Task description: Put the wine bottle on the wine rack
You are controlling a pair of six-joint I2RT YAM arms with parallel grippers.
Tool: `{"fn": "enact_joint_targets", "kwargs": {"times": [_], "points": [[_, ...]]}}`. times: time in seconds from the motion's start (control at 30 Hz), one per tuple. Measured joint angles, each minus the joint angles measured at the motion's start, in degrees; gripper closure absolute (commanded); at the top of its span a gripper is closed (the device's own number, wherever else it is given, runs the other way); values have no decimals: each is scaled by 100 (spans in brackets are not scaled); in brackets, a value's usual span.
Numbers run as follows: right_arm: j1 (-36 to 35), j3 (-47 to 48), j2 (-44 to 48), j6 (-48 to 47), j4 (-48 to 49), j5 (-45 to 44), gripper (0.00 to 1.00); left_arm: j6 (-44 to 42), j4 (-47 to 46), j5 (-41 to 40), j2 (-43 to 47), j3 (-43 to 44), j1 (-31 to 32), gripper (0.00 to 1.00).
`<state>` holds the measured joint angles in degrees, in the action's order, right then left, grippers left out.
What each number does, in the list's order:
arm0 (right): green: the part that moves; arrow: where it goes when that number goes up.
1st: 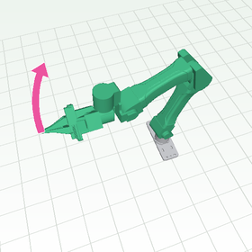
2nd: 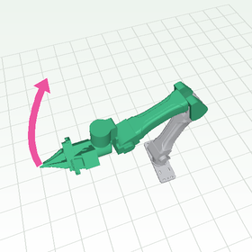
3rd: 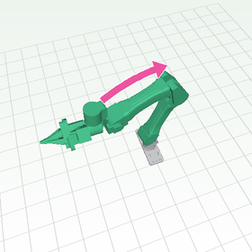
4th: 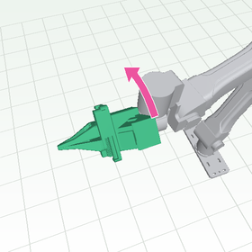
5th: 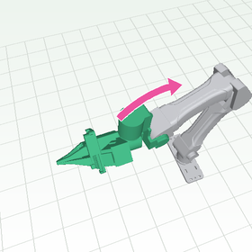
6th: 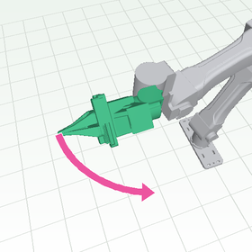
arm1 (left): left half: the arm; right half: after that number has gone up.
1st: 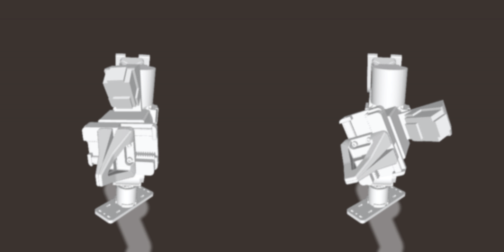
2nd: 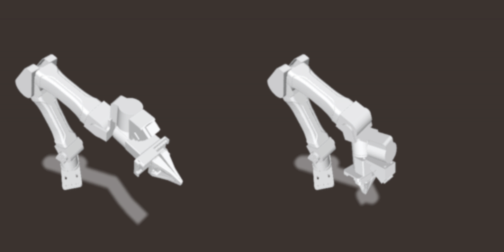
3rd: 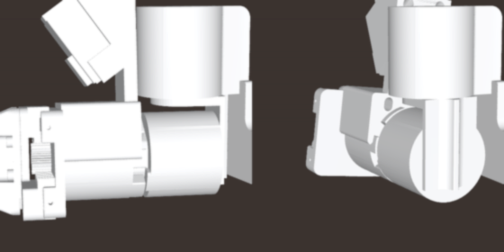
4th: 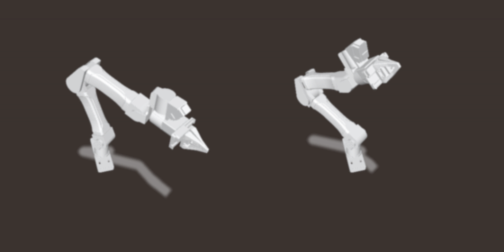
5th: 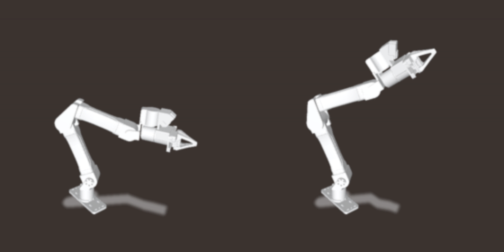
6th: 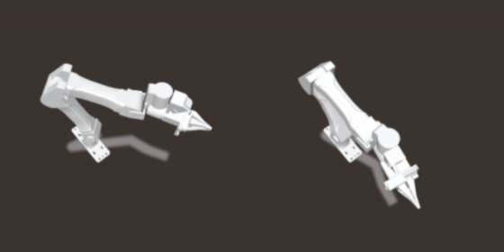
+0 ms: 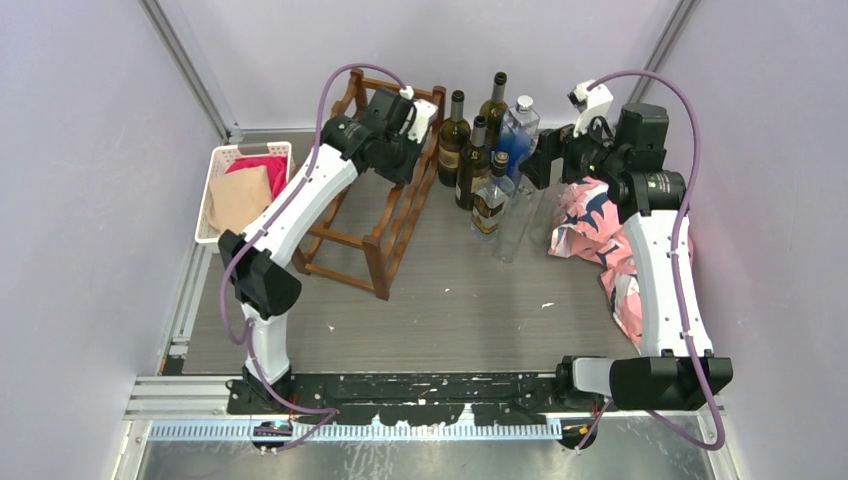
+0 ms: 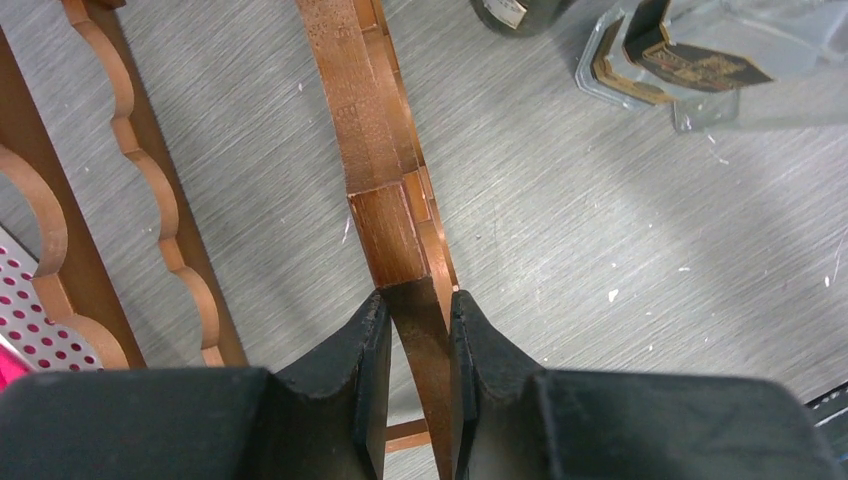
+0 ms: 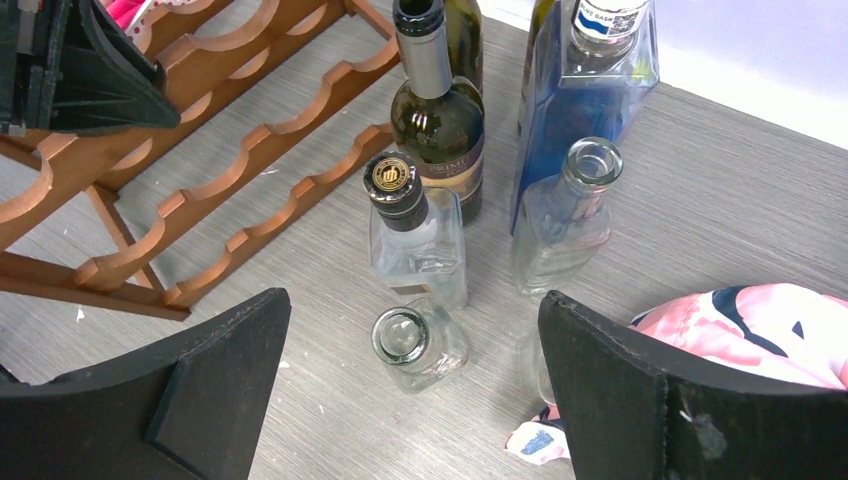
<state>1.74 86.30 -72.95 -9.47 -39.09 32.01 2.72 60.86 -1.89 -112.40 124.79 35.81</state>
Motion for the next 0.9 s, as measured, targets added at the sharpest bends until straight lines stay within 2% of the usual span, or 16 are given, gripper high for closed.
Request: {"fn": "enact_joint_targets", "kwargs": {"times": [0.3, 0.4, 0.57, 0.73, 0.9], "points": [[0, -9, 70, -59, -129, 284, 0, -503, -33, 337, 304, -409, -122, 93], [0, -9, 70, -85, -195, 378, 0, -542, -63, 404, 352, -481, -179, 88], [0, -9, 70, -190, -339, 527, 0, -531, -155, 457, 420, -590, -219, 67], [0, -9, 70, -428, -551, 734, 0, -439, -170, 402, 487, -610, -229, 35], [-2, -9, 70, -820, -931, 848, 0, -17, -107, 223, 782, -540, -247, 17]]}}
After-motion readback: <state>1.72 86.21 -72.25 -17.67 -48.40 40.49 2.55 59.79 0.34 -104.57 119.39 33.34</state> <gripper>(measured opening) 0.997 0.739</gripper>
